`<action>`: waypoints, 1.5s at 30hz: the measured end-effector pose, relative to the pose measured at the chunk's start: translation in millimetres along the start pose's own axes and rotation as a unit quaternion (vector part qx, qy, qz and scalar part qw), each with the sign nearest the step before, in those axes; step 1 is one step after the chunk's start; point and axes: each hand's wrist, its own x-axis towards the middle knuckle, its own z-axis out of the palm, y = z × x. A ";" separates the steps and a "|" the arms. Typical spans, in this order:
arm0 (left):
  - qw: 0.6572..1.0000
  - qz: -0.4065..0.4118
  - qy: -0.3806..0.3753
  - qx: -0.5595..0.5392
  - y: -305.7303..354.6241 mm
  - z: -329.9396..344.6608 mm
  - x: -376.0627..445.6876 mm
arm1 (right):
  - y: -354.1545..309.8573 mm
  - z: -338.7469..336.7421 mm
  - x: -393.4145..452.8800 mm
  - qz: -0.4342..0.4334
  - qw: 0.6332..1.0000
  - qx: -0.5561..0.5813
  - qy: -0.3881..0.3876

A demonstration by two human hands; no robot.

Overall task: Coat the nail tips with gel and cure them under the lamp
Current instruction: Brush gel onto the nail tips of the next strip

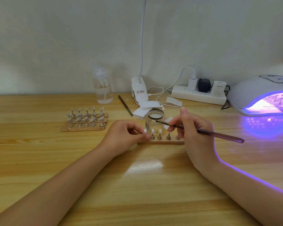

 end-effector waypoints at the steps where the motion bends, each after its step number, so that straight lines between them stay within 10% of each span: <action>1: 1.000 0.002 -0.002 0.000 -0.3 0.0 -0.1 | 0.1 -0.1 0.1 -0.001 1.000 -0.001 0.000; 22: 0.988 0.050 -0.105 0.100 4.4 -18.3 -2.4 | -4.7 -0.3 -1.2 0.019 1.000 0.007 0.008; 45: 0.983 0.136 -0.040 0.113 -1.3 -3.2 -7.6 | -5.3 0.9 -1.6 0.018 1.000 -0.004 0.002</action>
